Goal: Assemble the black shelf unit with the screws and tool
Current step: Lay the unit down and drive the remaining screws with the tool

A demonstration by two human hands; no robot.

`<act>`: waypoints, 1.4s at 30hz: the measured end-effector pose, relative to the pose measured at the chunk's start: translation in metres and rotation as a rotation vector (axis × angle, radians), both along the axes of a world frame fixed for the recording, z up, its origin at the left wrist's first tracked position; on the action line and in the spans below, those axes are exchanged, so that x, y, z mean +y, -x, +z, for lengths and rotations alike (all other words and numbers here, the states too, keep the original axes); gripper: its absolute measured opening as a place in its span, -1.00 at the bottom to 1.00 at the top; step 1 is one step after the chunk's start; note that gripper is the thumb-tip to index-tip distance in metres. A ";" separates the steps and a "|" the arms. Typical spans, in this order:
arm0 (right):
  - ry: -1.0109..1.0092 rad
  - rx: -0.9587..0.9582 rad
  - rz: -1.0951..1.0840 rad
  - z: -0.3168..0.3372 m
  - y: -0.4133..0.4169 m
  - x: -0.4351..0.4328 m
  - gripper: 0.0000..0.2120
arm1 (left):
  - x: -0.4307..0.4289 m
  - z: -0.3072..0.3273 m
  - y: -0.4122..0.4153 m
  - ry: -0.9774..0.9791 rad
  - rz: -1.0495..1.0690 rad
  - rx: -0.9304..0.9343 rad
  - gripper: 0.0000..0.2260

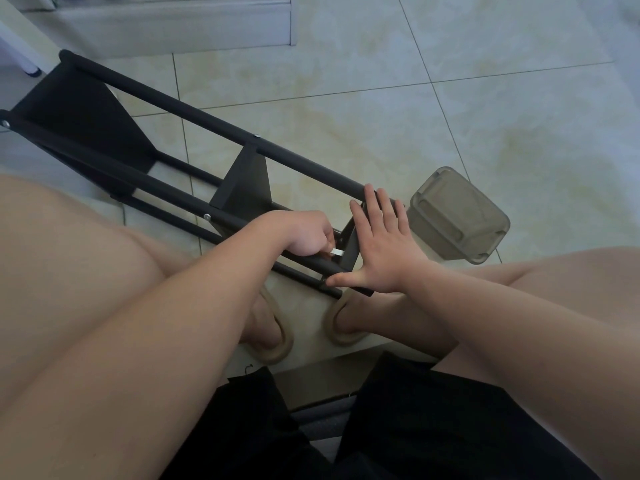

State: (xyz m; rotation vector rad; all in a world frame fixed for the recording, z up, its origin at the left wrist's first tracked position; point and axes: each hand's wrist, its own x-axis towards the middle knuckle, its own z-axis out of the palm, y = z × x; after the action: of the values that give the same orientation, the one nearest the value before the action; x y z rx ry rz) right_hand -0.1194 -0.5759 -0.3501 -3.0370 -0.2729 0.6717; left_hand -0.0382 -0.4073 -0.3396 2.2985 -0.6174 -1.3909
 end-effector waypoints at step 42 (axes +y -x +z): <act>-0.018 -0.028 -0.002 -0.005 0.000 0.000 0.40 | -0.012 -0.026 0.004 0.188 0.558 -0.036 -0.83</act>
State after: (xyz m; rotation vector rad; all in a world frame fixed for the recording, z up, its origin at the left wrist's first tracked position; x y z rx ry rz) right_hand -0.1191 -0.5760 -0.3548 -3.0315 -0.2749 0.6234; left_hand -0.0425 -0.4189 -0.3654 2.1198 -0.0882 -0.9816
